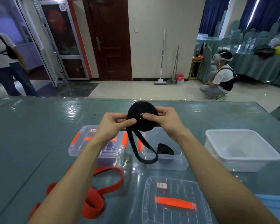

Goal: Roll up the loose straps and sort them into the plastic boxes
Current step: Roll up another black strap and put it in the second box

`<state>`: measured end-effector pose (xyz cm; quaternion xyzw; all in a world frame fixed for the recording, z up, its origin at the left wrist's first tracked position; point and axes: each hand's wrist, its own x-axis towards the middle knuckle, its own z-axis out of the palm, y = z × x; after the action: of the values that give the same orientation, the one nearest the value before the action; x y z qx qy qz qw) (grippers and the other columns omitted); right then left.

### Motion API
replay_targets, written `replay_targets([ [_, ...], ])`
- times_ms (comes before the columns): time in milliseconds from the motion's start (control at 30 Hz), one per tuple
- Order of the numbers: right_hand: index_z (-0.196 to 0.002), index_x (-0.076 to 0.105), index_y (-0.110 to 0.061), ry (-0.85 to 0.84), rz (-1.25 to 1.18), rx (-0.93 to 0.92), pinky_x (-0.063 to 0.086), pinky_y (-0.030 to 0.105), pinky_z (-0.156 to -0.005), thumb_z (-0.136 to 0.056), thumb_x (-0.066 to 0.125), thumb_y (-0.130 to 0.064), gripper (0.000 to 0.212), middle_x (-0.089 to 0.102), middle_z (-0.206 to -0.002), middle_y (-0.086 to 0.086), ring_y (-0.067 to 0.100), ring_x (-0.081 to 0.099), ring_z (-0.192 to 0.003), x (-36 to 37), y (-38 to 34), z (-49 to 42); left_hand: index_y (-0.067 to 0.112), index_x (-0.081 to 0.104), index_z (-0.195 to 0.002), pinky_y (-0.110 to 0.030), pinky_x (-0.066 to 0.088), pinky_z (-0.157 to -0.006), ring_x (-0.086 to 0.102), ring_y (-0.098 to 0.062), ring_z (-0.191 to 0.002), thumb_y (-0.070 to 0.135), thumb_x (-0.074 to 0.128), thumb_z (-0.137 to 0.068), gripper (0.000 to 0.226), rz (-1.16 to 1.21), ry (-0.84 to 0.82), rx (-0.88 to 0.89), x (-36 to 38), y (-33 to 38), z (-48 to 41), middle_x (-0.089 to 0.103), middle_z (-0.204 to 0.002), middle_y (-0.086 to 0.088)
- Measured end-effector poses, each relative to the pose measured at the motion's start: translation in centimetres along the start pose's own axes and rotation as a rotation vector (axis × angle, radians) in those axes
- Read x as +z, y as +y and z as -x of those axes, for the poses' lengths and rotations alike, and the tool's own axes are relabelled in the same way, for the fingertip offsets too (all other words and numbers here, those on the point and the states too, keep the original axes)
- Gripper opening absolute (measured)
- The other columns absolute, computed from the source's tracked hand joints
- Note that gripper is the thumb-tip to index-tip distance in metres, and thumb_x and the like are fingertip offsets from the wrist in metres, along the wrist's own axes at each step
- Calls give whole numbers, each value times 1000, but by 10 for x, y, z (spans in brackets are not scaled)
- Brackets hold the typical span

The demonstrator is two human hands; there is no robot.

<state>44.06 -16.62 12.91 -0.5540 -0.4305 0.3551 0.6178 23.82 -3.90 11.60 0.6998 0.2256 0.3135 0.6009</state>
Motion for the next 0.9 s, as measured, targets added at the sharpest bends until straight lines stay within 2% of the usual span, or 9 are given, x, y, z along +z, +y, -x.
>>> replay_targets([
  [133,-117,79,-16,-114,194,4,65,30,-85,-84,91,-23,36,83,-104,6,21,81,-98,-12,-12,2,17,87,-108,-19,61,-76,84,-23,-92,30,91,-81,31,-150,-81,-16,-5,11,-7,85,-97,-10],
  [267,-111,80,-22,-223,576,-14,63,39,-93,-81,93,-36,35,83,-97,1,17,79,-94,-12,-32,-2,32,89,-94,-12,53,-71,78,-5,-76,27,95,-83,14,-479,-225,-5,-6,28,-20,84,-80,1],
  [367,-103,83,-17,-311,812,-34,59,48,-86,-83,92,-35,29,80,-90,10,28,76,-89,-7,-40,-9,31,89,-92,-28,46,-70,62,-7,-68,32,96,-81,12,-653,-291,13,-4,37,-28,80,-77,-9],
  [433,-101,84,-16,-269,765,-45,59,45,-80,-84,91,-34,26,80,-86,10,26,76,-83,-8,-40,-10,30,89,-93,-33,50,-75,68,-12,-74,35,95,-83,13,-602,-279,18,-7,39,-29,81,-81,-10],
  [533,-109,84,-15,-197,505,-27,63,38,-91,-86,90,-24,25,83,-92,4,19,81,-92,-14,-33,-7,29,89,-103,-26,62,-90,82,-15,-96,36,93,-81,23,-373,-224,18,-14,31,-22,86,-97,-4],
  [700,-114,82,-13,-156,345,-34,64,33,-89,-88,88,-18,27,84,-96,4,20,81,-94,-13,-20,-3,34,88,-104,-19,62,-83,84,-21,-96,29,93,-82,23,-307,-195,-9,-14,18,-16,86,-98,-5],
  [800,-109,81,-14,-240,473,28,64,42,-94,-83,93,-26,30,83,-96,5,22,80,-94,-15,-26,-5,37,88,-98,-18,60,-81,84,-17,-91,29,94,-83,19,-412,-242,-16,-14,27,-18,86,-92,-3],
  [867,-96,82,-21,-337,707,58,61,37,-80,-77,96,-40,30,80,-85,0,15,76,-80,-11,-33,-10,39,88,-95,-22,57,-75,80,-9,-84,31,94,-84,15,-570,-310,-21,-10,35,-21,85,-86,-1],
  [900,-88,81,-24,-378,818,60,55,33,-70,-74,96,-45,28,76,-76,-1,12,70,-70,-8,-35,-13,37,88,-94,-31,58,-74,78,-9,-81,33,95,-83,12,-665,-337,-13,-6,39,-24,84,-83,-1],
])
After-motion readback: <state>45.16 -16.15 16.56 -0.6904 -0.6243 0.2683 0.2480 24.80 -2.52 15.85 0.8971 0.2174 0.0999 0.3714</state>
